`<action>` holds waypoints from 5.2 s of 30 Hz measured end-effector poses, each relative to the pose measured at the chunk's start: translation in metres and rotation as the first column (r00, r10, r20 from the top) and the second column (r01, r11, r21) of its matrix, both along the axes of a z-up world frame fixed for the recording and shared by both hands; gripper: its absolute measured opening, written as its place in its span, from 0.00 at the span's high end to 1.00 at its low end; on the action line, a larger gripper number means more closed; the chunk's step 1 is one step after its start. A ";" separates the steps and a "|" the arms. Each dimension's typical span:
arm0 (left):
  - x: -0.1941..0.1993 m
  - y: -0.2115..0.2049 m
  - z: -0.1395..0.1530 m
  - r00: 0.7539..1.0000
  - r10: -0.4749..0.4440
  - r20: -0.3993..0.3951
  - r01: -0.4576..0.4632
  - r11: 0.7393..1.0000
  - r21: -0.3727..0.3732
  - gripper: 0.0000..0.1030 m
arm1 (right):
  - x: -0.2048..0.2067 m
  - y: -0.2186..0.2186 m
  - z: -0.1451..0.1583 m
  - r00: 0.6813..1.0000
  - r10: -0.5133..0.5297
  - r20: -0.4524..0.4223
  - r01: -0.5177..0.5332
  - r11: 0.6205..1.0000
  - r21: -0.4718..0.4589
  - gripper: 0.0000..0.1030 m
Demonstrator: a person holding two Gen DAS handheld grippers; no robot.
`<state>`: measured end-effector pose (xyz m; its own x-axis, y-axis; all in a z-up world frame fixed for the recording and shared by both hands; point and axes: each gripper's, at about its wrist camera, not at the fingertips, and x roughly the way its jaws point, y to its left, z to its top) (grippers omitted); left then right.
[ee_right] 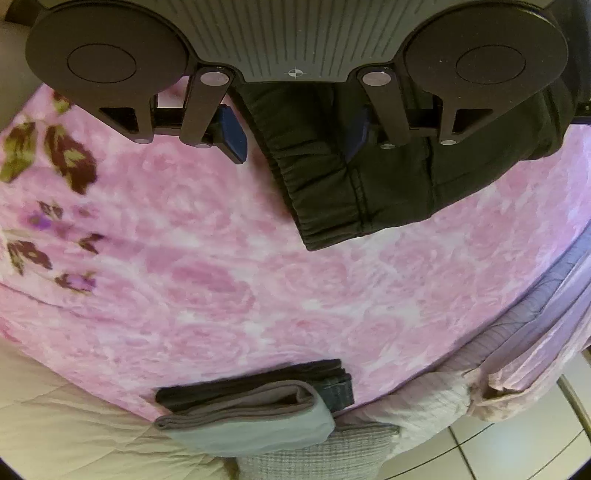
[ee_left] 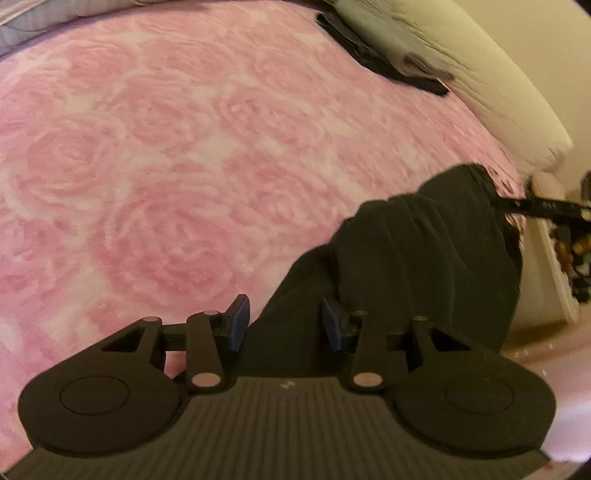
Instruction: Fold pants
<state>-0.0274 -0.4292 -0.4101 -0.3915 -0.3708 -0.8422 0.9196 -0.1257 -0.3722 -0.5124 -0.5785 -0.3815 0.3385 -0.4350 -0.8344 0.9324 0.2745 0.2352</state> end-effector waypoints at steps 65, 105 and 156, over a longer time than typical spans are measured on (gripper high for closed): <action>-0.115 0.117 -0.028 0.957 0.157 0.245 -0.077 0.949 -0.304 0.85 | 0.040 0.150 -0.044 0.964 0.199 -0.178 -0.238 0.942 -0.237 0.73; -0.054 0.349 0.027 0.831 0.529 0.176 -0.430 0.809 -0.402 0.53 | 0.117 0.361 0.023 0.996 0.087 -0.034 -0.093 0.912 -0.399 0.32; 0.135 0.369 0.002 0.505 0.846 0.170 -0.735 0.525 -0.430 0.80 | 0.132 0.349 0.009 0.983 0.138 -0.122 -0.170 0.936 -0.308 0.29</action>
<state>0.1076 -0.0605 -0.4076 0.4561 -0.6036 -0.6540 0.7253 0.6780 -0.1199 -0.3800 -0.2297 -0.3726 0.3468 -0.6302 -0.6947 0.8868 0.4616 0.0239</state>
